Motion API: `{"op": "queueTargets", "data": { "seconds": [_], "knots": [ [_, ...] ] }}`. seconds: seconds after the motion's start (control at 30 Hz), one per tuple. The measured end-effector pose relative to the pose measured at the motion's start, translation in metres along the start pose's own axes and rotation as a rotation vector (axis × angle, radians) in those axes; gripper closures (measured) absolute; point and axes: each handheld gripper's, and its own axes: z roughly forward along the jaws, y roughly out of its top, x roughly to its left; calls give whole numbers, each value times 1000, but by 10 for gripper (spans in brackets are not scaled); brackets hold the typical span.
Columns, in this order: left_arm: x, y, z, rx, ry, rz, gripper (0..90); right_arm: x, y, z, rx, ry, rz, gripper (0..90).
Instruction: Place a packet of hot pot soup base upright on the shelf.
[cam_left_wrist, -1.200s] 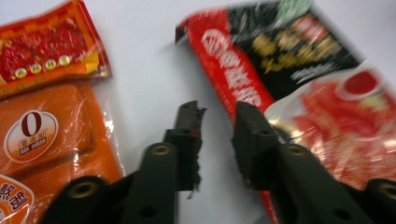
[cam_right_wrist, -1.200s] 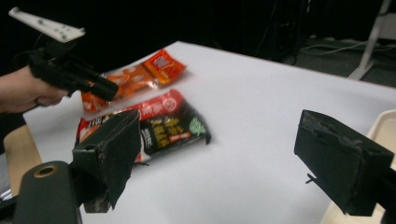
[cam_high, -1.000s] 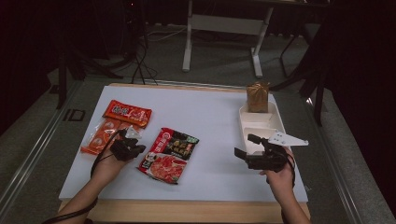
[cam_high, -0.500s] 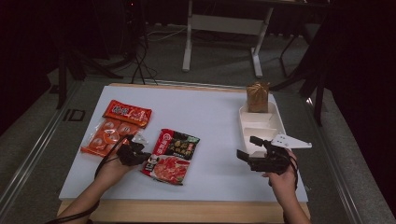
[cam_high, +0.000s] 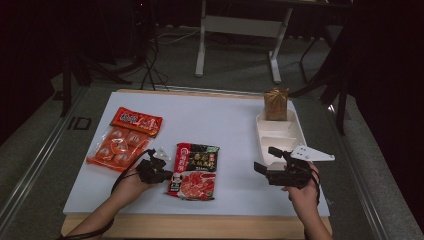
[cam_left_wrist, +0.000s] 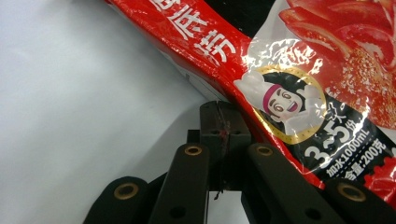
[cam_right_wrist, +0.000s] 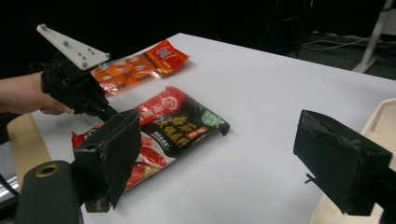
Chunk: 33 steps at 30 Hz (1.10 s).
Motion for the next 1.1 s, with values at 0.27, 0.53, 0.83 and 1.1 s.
{"op": "queueTargets", "data": {
  "seconds": [0.27, 0.53, 0.83, 1.1],
  "knots": [
    [-6, 7, 8, 12, -33, 8, 897, 0, 0, 1, 1, -1, -1, 150],
    [-13, 12, 12, 11, -47, 40, 896, 0, -1, 3, 9, 3, -4, 150],
    [-1, 22, -11, -81, -21, -5, 817, 2, -1, 3, 12, 0, -20, 150],
    [14, 37, -23, -164, 16, -47, 727, 2, -1, 4, 12, 0, -32, 150]
  ]
}}
